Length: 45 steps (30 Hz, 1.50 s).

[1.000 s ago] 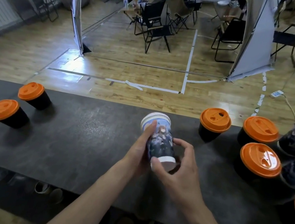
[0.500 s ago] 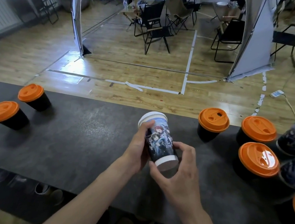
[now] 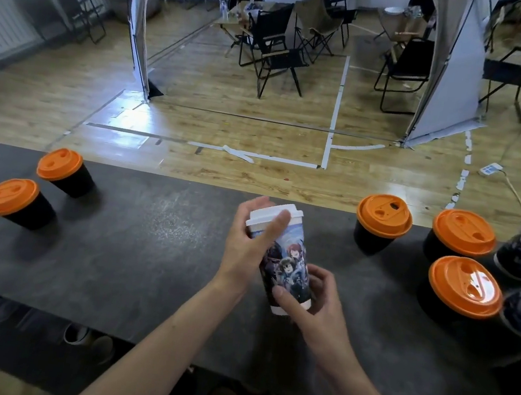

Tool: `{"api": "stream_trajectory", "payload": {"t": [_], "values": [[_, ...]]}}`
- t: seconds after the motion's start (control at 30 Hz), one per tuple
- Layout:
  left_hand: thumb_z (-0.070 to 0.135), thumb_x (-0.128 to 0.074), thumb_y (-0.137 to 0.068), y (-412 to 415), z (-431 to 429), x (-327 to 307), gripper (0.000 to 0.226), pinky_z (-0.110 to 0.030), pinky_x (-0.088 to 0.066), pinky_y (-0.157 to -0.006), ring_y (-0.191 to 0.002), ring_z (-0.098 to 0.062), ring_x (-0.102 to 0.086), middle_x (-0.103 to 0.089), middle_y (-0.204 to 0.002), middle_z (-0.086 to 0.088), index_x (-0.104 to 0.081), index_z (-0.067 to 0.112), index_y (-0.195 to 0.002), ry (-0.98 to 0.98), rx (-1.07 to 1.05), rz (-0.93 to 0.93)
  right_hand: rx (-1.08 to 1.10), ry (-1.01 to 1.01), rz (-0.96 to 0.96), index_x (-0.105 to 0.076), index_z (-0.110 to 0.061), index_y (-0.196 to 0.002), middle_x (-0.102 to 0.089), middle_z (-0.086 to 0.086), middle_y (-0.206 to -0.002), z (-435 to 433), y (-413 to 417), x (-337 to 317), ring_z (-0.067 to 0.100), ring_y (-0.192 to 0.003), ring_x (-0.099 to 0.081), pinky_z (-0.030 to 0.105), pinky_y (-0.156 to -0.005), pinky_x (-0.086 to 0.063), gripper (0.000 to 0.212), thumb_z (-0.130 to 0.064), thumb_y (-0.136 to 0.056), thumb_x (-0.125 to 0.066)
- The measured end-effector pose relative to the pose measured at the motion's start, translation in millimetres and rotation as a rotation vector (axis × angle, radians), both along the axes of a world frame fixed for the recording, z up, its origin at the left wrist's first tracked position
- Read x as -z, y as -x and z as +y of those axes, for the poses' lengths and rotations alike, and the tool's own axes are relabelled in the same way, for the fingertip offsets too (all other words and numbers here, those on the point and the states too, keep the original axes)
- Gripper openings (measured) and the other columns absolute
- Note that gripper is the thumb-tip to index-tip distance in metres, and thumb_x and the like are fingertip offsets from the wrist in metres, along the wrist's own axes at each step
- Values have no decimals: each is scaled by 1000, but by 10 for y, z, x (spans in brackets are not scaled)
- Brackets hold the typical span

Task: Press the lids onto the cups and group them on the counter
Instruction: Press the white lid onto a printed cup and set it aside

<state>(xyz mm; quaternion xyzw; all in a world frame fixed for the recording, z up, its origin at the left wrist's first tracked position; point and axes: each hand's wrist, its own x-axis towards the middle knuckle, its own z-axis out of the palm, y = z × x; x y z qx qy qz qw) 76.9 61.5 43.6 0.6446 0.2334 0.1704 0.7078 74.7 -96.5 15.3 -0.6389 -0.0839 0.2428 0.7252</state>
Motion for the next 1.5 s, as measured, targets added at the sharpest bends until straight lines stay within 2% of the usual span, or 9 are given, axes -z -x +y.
{"api": "stream_trajectory", "payload": {"t": [0.2,0.3,0.43,0.77,0.97,1.1,1.23,1.4,1.5], "values": [[40,-43,-84,-14,127,16,48,-29,-49,-58,-67,-24,-65,-70,-82,-16,-68,1,-96,424,128,192,294,75,-462,-56,-18,-121,-72,-3,-104,-76,-145,-412,12,-104,-69,31,-88,-58,54,-16,-79,-89],[35,-39,-94,47,21,147,41,-32,-50,-63,-67,-24,-68,-72,-79,-14,-70,8,-89,593,44,158,320,115,-567,-53,-17,-123,-70,-7,-106,45,-134,-499,15,-106,-68,39,-90,-57,56,-35,-81,-85],[33,-43,-93,103,-35,127,46,-45,-52,-98,-103,-32,-67,-70,-107,-20,-71,2,-111,853,86,102,232,164,-675,-44,-26,-131,-56,-12,-125,203,-23,-538,5,-117,-58,13,-95,-45,80,-52,-69,-88],[68,-35,-96,229,139,127,86,-56,-57,-91,-120,-48,-62,-54,-141,-32,-60,-4,-135,1169,196,-55,181,170,-800,-51,-31,-129,-56,-37,-119,368,-147,-703,-11,-113,-57,7,-92,-43,72,-46,-71,-90],[66,-41,-97,133,250,16,82,-44,-63,-80,-99,-38,-73,-70,-115,-28,-74,-8,-109,927,86,-86,136,186,-732,-54,-24,-121,-65,-21,-119,302,-181,-568,-4,-107,-65,9,-85,-49,70,-42,-67,-94],[68,-77,-72,77,357,-24,90,-37,-59,-87,-105,-31,-71,-69,-120,-23,-62,2,-131,455,68,-142,127,255,-630,-54,-26,-116,-67,-12,-112,284,-170,-243,-2,-101,-66,8,-81,-49,70,-22,-62,-98],[21,-89,-75,162,231,215,74,-32,-57,-93,-118,-25,-67,-71,-125,-9,-52,11,-139,23,199,-61,61,253,-485,-52,-26,-120,-68,-14,-111,447,-184,-11,-5,-99,-66,11,-77,-52,73,-6,-63,-95],[26,-91,-68,504,478,423,83,-34,-51,-106,-126,-7,-59,-64,-132,7,-46,24,-138,-265,-4,60,-109,262,-472,-53,-23,-122,-70,-7,-119,889,-132,199,-7,-106,-66,9,-84,-50,70,12,-68,-81],[28,-88,-68,852,772,450,80,-29,-51,-104,-121,1,-60,-65,-130,12,-48,31,-137,-282,-159,126,-250,241,-462,-53,-24,-131,-67,-7,-125,1298,25,258,5,-116,-65,25,-95,-56,72,0,-69,-82]]}}
